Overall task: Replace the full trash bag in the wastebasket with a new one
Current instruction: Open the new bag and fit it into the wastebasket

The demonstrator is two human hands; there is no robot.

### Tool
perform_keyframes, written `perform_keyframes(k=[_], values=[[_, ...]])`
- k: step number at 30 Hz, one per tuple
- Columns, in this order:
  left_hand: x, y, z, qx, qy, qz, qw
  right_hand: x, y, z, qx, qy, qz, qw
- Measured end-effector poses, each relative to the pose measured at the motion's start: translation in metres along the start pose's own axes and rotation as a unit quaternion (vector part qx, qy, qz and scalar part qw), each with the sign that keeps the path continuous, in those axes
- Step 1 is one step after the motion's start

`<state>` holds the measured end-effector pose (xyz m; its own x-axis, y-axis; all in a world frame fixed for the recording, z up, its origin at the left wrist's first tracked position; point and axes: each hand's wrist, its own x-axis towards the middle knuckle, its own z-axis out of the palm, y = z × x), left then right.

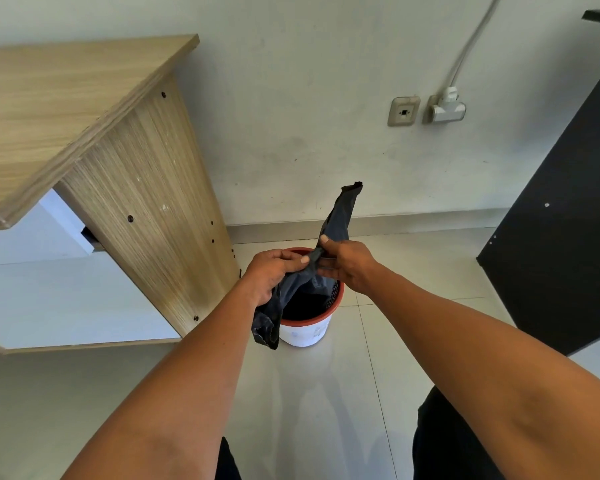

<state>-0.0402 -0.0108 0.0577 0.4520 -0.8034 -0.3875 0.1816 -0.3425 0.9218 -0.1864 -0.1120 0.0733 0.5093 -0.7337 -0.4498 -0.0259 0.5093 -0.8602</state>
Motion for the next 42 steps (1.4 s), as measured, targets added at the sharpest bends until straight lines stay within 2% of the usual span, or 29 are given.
perform_keyframes(k=[3,7,12,15,19,26,30,33,38,39,42], values=[[0.000,-0.001,-0.003,-0.084,-0.001,-0.017,0.996,0.000,0.001,-0.002,-0.001,-0.019,-0.002,1.000],[0.002,-0.001,-0.005,-0.142,0.011,-0.029,0.989,-0.002,0.001,-0.001,-0.021,-0.037,-0.019,0.999],[0.002,-0.003,-0.004,-0.156,-0.014,-0.041,0.987,-0.008,0.003,0.000,-0.147,-0.103,-0.012,0.984],[-0.001,-0.003,-0.001,-0.146,-0.042,-0.047,0.987,-0.003,0.009,0.002,-0.178,-0.050,-0.040,0.982],[-0.003,-0.002,-0.002,-0.146,-0.046,-0.047,0.987,-0.004,0.011,0.000,-0.151,0.001,-0.072,0.986],[0.003,-0.003,-0.008,-0.200,0.034,-0.039,0.978,-0.007,0.010,-0.001,-0.133,0.037,-0.141,0.980],[0.009,-0.008,-0.014,-0.215,0.084,-0.042,0.972,0.000,0.010,-0.003,-0.148,0.059,-0.133,0.978],[0.007,-0.006,-0.021,-0.190,0.111,-0.048,0.974,0.001,0.008,-0.003,-0.153,0.086,-0.109,0.978],[0.000,-0.005,-0.034,-0.152,0.167,-0.078,0.971,-0.003,0.007,-0.007,-0.033,0.120,-0.042,0.991],[-0.003,-0.005,-0.036,-0.121,0.165,-0.080,0.976,-0.004,0.008,-0.009,-0.021,0.128,-0.028,0.991],[-0.008,-0.006,-0.038,0.087,0.109,-0.045,0.989,-0.007,0.012,-0.016,0.069,0.119,0.013,0.990]])
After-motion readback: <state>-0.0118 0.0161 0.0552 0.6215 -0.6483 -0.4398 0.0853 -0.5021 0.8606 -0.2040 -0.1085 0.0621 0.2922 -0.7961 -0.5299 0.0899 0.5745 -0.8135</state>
